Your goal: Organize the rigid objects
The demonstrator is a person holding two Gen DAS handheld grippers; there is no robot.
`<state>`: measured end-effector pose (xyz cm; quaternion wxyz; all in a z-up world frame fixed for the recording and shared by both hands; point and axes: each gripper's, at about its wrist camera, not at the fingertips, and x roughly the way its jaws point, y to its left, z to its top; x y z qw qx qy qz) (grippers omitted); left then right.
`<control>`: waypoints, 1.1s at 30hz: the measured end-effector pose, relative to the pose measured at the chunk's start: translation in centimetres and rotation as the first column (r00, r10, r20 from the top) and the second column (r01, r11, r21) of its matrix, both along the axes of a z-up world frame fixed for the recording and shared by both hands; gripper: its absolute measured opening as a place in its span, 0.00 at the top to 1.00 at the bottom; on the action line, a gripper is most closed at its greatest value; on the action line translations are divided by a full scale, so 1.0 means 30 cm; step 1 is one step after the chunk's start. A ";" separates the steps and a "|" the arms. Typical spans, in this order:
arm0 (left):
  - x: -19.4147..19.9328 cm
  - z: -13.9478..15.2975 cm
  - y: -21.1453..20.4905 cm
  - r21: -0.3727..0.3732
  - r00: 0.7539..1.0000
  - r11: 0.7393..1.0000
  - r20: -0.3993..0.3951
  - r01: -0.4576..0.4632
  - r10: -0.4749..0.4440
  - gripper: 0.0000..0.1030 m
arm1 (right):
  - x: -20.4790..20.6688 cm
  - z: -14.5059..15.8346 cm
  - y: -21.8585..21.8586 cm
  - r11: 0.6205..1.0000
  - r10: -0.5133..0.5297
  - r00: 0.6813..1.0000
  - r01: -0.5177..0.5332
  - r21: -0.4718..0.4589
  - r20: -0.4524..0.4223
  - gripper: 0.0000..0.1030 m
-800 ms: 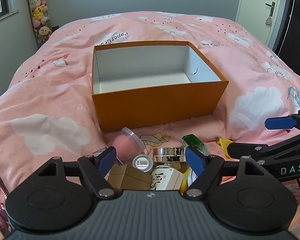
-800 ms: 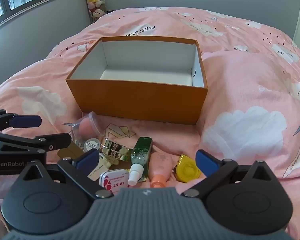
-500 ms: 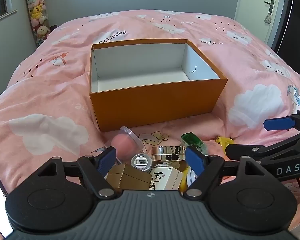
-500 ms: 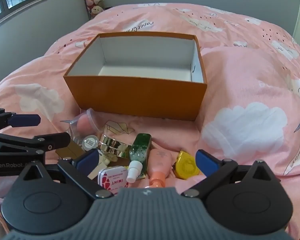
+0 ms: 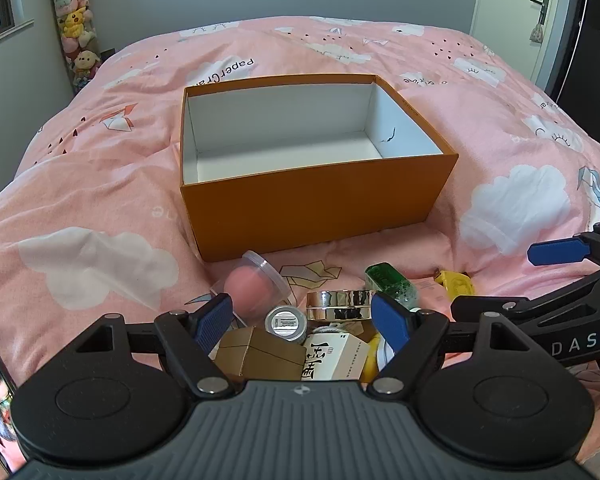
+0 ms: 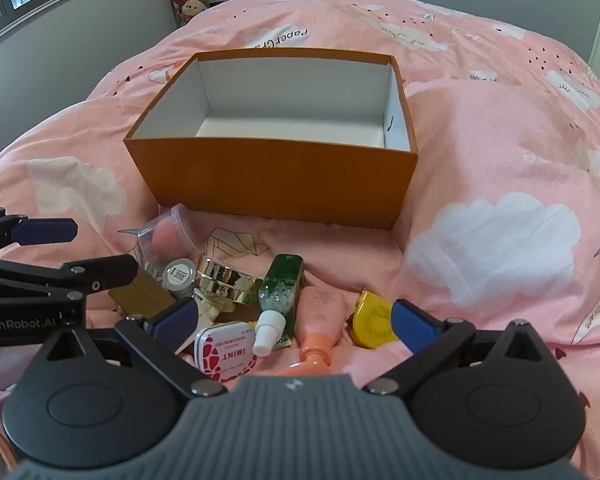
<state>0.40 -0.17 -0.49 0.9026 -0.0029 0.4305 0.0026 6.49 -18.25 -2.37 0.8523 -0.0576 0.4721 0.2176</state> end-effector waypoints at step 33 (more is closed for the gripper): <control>-0.003 -0.002 0.008 -0.001 1.000 1.000 0.000 -0.006 0.006 0.10 | 0.009 -0.013 -0.003 1.000 -0.002 1.000 0.002 0.001 -0.029 0.02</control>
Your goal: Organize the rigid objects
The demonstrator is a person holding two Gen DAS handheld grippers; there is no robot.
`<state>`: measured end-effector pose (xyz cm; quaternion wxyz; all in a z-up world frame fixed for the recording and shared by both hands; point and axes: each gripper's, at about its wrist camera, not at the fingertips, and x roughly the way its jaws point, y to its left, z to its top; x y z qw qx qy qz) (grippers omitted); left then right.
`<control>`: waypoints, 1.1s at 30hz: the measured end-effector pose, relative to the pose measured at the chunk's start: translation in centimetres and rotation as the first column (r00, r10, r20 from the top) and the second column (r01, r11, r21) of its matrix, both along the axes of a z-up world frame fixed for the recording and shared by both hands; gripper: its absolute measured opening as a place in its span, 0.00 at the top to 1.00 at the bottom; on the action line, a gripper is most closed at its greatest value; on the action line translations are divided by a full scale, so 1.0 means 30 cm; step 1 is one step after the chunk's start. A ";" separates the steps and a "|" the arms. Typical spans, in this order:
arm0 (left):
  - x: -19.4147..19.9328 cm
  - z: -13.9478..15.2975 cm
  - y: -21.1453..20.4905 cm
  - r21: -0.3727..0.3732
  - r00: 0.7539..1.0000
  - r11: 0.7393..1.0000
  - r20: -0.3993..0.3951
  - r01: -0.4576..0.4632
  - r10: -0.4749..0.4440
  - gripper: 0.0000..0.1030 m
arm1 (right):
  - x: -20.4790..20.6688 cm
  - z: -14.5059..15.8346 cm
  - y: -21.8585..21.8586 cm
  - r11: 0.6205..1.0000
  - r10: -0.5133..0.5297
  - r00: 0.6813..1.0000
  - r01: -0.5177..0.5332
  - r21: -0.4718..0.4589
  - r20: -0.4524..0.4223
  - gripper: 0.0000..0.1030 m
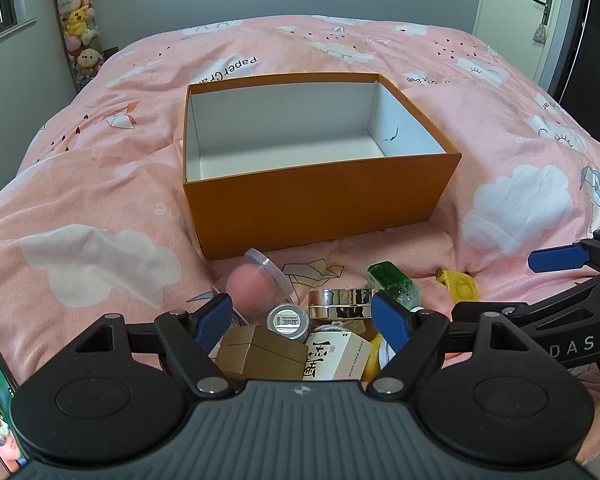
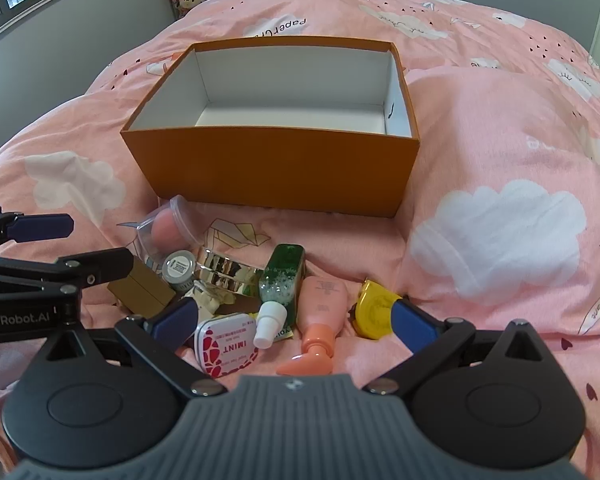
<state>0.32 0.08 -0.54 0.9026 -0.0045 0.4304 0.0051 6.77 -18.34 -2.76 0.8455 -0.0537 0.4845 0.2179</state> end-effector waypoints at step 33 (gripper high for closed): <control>0.022 -0.020 0.026 -0.014 0.998 1.000 -0.056 0.005 -0.006 0.16 | 0.030 -0.014 -0.009 1.000 -0.006 0.999 0.006 0.003 -0.044 0.02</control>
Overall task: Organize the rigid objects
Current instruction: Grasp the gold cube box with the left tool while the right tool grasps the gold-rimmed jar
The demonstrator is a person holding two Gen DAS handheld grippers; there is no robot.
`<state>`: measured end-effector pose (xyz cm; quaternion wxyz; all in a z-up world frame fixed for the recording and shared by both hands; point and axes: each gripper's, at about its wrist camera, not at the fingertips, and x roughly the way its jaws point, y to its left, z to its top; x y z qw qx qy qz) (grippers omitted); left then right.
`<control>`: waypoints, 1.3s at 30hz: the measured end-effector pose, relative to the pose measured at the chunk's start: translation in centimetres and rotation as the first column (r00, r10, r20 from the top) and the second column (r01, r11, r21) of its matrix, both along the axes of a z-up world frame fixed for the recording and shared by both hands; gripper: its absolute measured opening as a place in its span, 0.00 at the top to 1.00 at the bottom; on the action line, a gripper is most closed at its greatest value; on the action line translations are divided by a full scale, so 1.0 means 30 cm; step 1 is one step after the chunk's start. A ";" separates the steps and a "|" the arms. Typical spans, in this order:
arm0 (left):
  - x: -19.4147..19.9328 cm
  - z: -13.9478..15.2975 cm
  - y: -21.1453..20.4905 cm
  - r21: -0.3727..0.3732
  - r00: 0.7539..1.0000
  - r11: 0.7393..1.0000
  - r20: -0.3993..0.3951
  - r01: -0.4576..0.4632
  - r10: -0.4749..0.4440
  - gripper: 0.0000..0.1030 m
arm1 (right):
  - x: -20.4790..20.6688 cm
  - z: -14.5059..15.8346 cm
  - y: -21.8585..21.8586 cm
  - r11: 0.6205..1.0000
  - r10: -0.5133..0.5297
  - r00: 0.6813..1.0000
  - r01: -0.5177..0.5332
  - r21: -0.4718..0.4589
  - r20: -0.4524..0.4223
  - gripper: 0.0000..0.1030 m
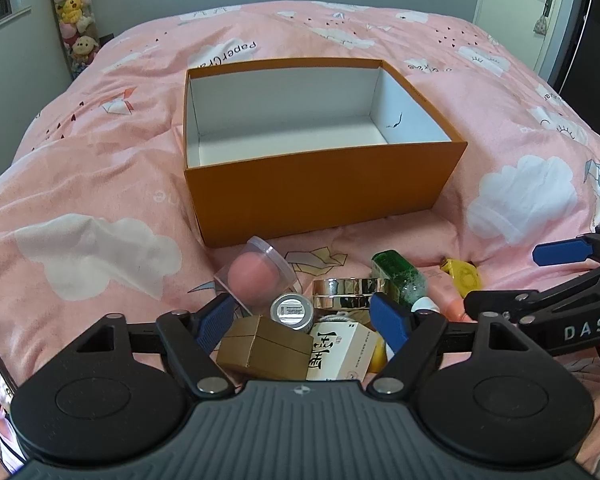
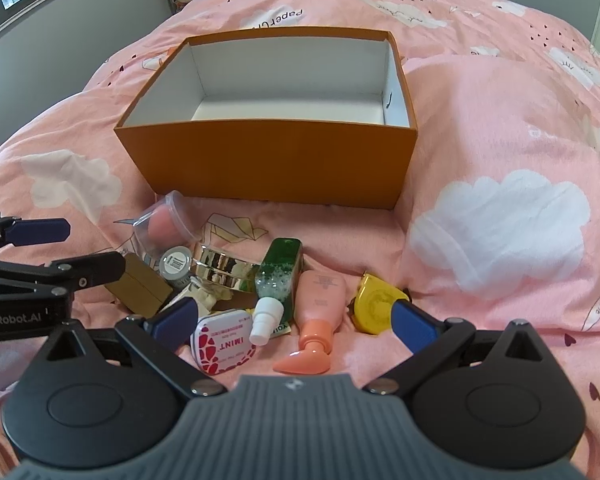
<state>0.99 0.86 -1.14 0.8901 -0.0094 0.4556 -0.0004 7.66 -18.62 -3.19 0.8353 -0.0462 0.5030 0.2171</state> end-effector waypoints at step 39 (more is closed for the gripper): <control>0.122 -0.206 0.197 -0.148 0.935 0.985 -0.354 -0.085 0.028 0.25 | 0.088 -0.247 0.368 0.755 0.613 0.782 -0.622 -0.206 -0.113 0.51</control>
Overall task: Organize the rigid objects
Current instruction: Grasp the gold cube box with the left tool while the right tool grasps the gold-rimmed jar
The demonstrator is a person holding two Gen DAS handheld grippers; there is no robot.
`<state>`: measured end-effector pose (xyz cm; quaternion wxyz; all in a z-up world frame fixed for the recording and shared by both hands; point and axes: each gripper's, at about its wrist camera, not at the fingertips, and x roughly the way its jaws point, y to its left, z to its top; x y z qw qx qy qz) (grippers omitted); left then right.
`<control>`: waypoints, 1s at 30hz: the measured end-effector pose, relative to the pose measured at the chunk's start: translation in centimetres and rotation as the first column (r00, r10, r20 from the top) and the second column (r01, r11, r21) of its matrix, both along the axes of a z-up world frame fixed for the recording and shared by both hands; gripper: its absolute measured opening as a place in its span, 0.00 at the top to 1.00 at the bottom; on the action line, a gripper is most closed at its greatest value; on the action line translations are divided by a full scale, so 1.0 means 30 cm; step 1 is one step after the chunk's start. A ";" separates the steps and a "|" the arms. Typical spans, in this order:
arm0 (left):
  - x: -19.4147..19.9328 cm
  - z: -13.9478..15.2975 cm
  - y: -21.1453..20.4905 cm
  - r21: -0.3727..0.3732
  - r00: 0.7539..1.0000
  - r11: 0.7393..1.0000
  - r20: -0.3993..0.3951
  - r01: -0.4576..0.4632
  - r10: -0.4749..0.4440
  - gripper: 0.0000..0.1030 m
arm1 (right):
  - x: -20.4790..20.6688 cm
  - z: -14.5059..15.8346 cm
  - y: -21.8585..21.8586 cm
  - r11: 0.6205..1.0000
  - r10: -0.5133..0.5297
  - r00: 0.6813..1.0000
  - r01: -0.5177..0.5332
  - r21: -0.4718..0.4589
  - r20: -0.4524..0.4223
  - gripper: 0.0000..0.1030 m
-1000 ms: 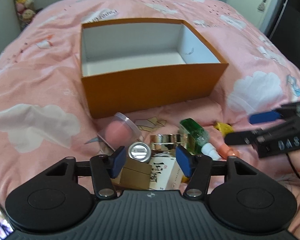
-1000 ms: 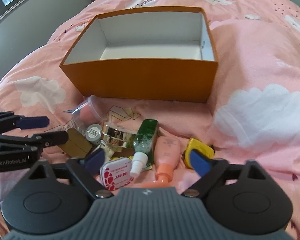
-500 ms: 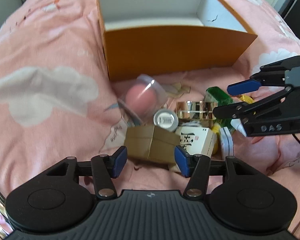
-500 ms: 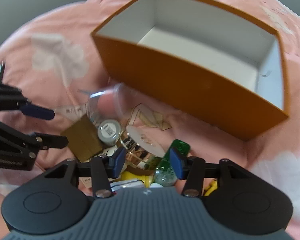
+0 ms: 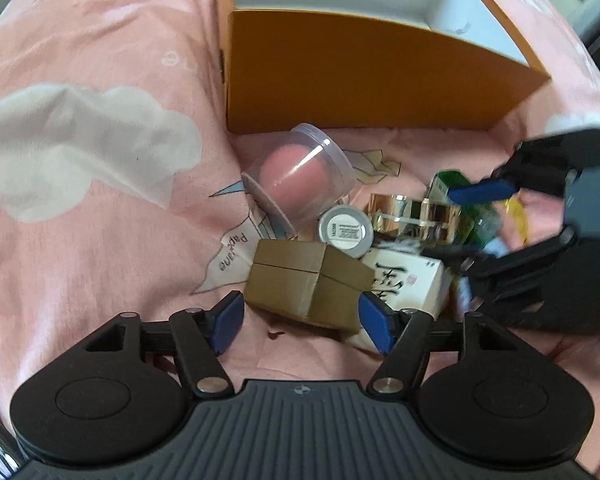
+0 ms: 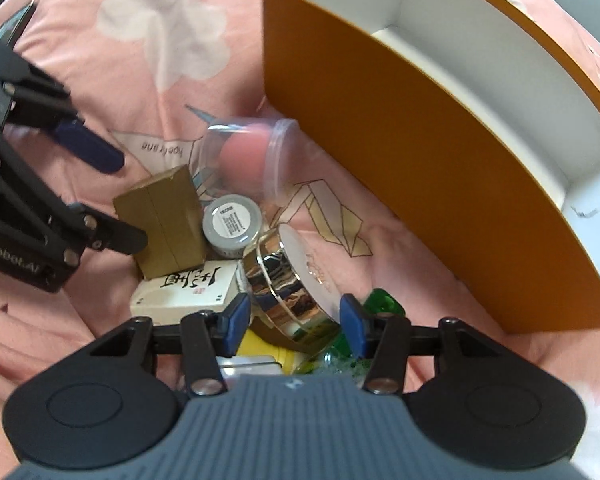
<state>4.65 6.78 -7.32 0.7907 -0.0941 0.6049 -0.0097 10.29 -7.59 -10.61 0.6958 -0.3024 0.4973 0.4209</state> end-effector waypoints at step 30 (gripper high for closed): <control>0.109 -0.064 -0.021 -0.020 0.982 0.982 0.008 -0.187 0.187 0.31 | 0.081 0.011 -0.009 0.990 -0.104 0.992 0.111 0.093 -0.075 0.70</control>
